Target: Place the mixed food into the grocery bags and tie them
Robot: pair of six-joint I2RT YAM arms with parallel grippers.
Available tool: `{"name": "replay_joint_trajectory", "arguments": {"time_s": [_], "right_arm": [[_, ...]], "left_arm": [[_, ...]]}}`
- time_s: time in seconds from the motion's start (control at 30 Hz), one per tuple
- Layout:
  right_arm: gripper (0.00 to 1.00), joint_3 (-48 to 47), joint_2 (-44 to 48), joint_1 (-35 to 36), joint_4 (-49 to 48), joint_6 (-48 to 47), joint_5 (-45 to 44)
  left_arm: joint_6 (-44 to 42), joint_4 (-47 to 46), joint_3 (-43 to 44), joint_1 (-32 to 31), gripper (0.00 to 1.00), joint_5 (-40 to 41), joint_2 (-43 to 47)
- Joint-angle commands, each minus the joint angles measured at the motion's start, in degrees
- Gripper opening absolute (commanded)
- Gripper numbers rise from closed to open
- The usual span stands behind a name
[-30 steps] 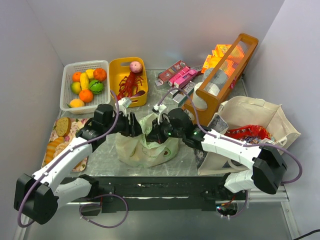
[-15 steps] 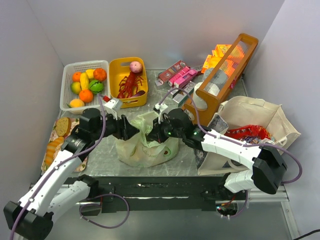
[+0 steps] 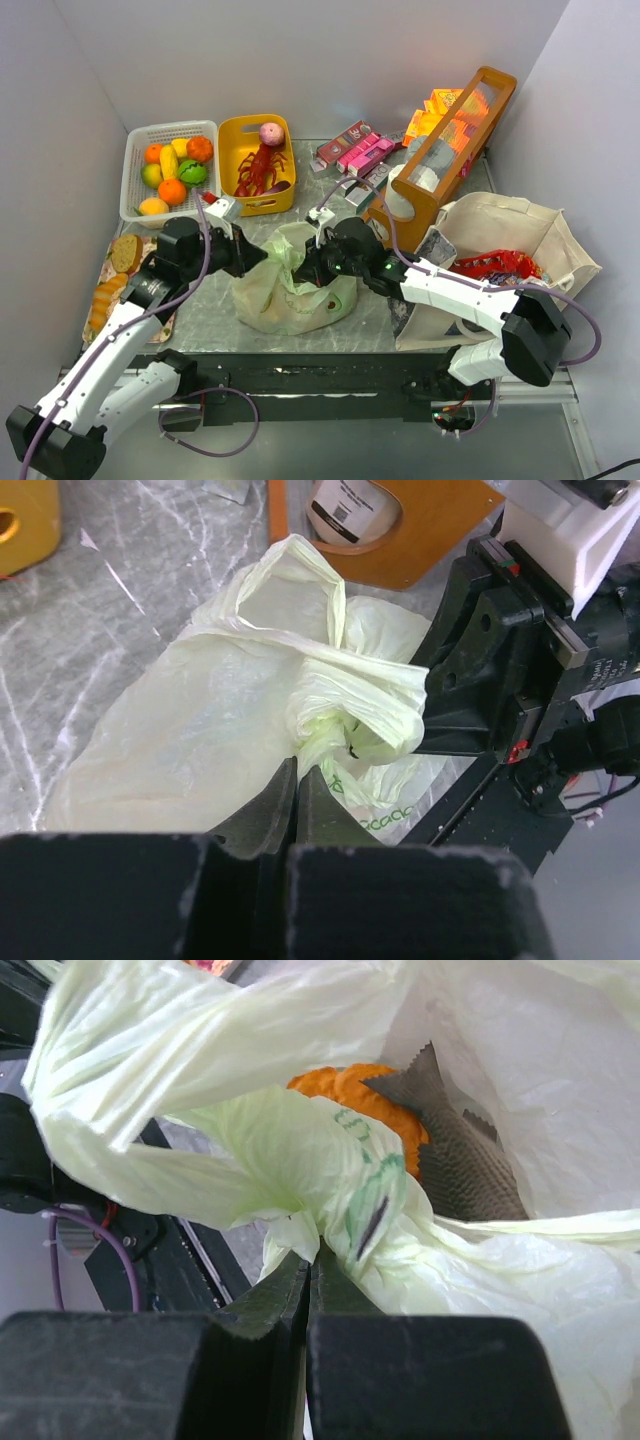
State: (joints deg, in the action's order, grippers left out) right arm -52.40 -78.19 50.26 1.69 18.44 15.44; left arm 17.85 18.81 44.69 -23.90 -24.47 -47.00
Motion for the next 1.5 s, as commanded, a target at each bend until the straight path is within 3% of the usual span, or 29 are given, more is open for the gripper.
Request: {"name": "replay_joint_trajectory", "arguments": {"time_s": [0.0, 0.23, 0.27, 0.33, 0.37, 0.43, 0.47, 0.57, 0.83, 1.0, 1.47], "right_arm": [[0.0, -1.4, -0.3, 0.0, 0.2, 0.2, -2.6], [0.0, -1.8, -1.6, 0.0, 0.6, -0.1, -2.4], [0.0, -1.9, -1.6, 0.0, 0.5, -0.2, -2.3], [0.0, -1.8, -1.6, 0.0, 0.4, -0.2, -2.0], [0.0, -1.8, -1.5, 0.0, 0.2, -0.2, -2.0], [0.0, -1.7, -1.3, 0.0, 0.1, -0.3, -1.9], [0.0, -1.8, -1.2, -0.1, 0.1, -0.3, -1.8], [0.0, -1.9, -1.1, 0.0, 0.2, -0.5, -1.6], [0.0, -1.9, 0.0, 0.0, 0.1, -0.5, -1.6], [0.0, -1.9, 0.1, -0.1, 0.2, -0.7, -1.8], [0.0, -2.7, -0.4, -0.1, 0.9, -1.2, -2.9]], "left_arm": [[-0.4, 1.0, 2.3, 0.3, 0.01, 2.9, 2.7], [-1.2, 1.7, 2.3, 0.3, 0.06, 2.1, 3.8], [-1.4, 1.9, 2.5, 0.3, 0.25, 2.1, 3.6], [-2.4, 2.2, 4.1, 0.3, 0.46, 2.3, 3.2], [-3.0, 2.2, 4.9, 0.3, 0.61, 2.2, 3.1], [-4.6, 1.9, 7.7, 0.3, 0.73, 1.4, 2.5], [-5.0, 1.8, 8.7, 0.3, 0.85, 0.0, 2.2], [-6.3, 1.3, 12.7, 0.3, 0.99, -1.4, -1.1], [-15.3, 4.8, 17.9, 0.3, 0.96, -8.4, -14.9], [-16.3, 8.4, 19.6, 0.3, 0.96, -12.6, -22.0], [-16.9, 12.4, 18.9, -0.9, 0.96, -17.5, -26.5]]}}
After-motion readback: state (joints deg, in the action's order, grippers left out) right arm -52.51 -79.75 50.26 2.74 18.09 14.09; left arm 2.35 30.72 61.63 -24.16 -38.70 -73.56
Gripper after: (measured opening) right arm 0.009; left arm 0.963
